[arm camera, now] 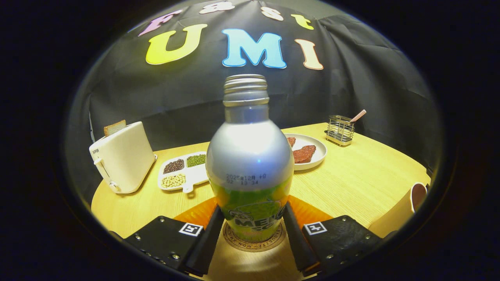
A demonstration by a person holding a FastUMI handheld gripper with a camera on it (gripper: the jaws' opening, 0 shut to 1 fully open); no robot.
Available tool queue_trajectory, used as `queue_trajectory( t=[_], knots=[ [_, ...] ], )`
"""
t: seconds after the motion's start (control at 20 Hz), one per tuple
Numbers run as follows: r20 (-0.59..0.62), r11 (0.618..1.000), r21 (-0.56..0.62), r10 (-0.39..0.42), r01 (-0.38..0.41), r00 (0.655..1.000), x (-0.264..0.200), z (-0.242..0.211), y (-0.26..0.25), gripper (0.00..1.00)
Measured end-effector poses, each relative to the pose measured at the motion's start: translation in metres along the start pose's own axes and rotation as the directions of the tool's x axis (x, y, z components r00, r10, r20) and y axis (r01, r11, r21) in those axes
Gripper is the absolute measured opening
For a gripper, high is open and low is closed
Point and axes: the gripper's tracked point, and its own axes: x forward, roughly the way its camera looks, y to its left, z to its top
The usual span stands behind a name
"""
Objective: Take the bottle from table, then pour the juice into the cup, finally place the bottle on the coaster
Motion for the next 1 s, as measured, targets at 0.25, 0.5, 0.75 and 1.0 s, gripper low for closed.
queue_trajectory(
  t=[0.25,0.5,0.75,1.0],
  knots=[
    [0.003,1.000,-0.022,0.000,0.000,1.000,-0.007,0.001,-0.001,0.84],
    [0.026,0.999,-0.026,0.034,-0.033,0.999,-0.025,0.013,-0.002,0.85],
    [0.106,0.994,-0.051,0.102,-0.097,0.989,-0.067,0.052,0.000,0.85],
    [0.169,0.986,-0.060,0.163,-0.155,0.972,-0.109,0.088,0.001,0.84]
  ],
)
